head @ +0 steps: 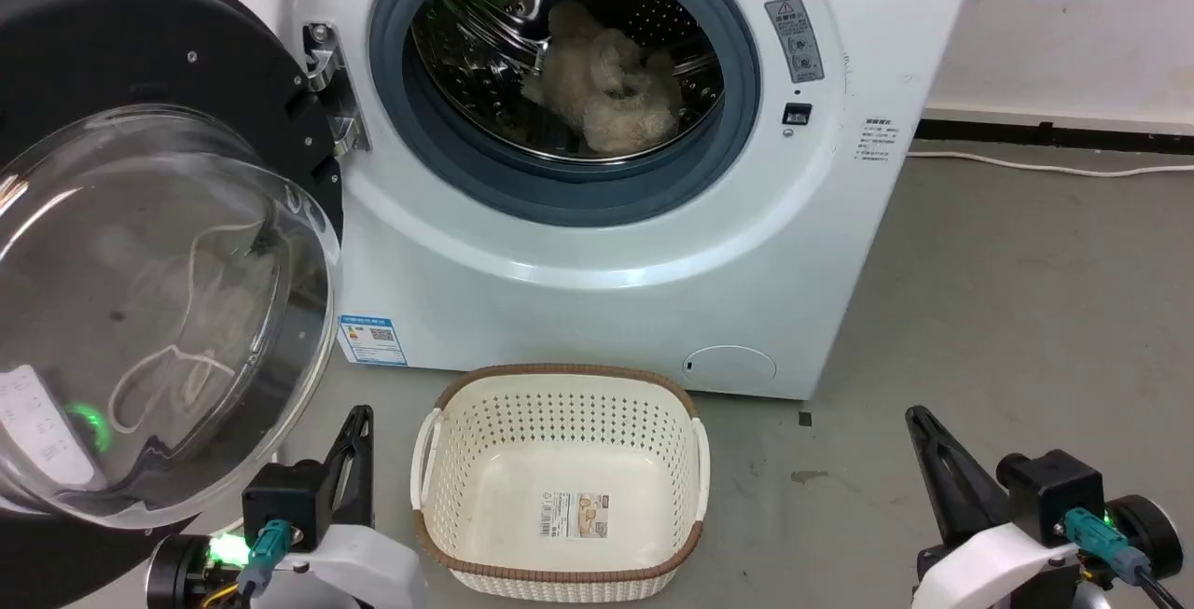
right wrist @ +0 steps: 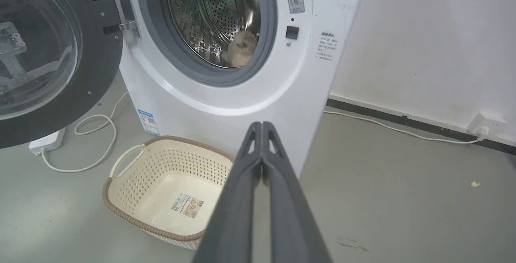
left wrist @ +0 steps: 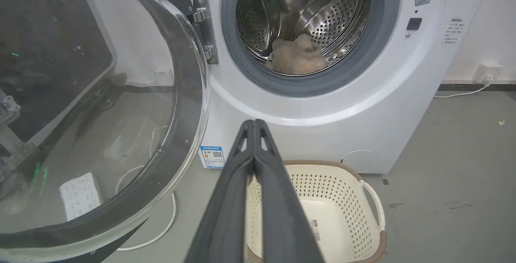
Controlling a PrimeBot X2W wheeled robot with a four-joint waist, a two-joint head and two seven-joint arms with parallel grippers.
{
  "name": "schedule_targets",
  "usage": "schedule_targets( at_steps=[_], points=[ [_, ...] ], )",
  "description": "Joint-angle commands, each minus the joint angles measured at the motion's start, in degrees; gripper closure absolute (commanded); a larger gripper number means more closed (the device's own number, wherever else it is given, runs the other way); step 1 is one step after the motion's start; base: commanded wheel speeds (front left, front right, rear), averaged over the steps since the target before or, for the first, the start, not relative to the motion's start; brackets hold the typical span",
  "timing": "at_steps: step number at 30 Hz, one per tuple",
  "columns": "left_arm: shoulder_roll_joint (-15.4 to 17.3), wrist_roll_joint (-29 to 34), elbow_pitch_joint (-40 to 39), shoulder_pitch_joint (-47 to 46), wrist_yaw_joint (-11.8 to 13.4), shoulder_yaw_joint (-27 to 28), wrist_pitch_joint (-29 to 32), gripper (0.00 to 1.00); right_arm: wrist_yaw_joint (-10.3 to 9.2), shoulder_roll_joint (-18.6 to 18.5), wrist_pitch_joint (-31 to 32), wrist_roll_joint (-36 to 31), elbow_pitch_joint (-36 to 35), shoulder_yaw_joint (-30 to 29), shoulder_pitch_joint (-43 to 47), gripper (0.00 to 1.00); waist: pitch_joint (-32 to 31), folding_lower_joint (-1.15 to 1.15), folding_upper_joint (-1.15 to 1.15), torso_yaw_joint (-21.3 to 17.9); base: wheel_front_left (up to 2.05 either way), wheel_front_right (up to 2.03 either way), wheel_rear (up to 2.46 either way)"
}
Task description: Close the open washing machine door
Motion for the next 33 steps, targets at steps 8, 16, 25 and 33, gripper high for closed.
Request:
schedule_targets(
  at_steps=[8, 16, 25, 33],
  points=[
    [0.00, 0.15, -0.23, -0.50, 0.16, 0.04, 0.02, 1.00, 0.05, 0.26, 0.03, 0.34, -0.28, -0.02, -0.78, 1.00, 0.00, 0.00, 0.00, 0.00, 0.00, 0.00, 0.00],
    [0.00, 0.15, -0.23, -0.50, 0.16, 0.04, 0.02, 1.00, 0.05, 0.26, 0.03, 0.34, -0.28, -0.02, -0.78, 1.00, 0.00, 0.00, 0.00, 0.00, 0.00, 0.00, 0.00],
    [0.00, 0.15, -0.23, -0.50, 0.16, 0.04, 0.02, 1.00, 0.05, 0.26, 0.03, 0.34, -0.28, -0.02, -0.78, 1.00, 0.00, 0.00, 0.00, 0.00, 0.00, 0.00, 0.00],
    [0.00, 0.05, 0.20, -0.07, 0.10, -0.33, -0.46, 0.00, 0.00, -0.17, -0.44, 0.51, 0.14, -0.16, 0.19, 0.00, 0.03, 0.00, 0.00, -0.02, 0.00, 0.00, 0.00]
  ],
)
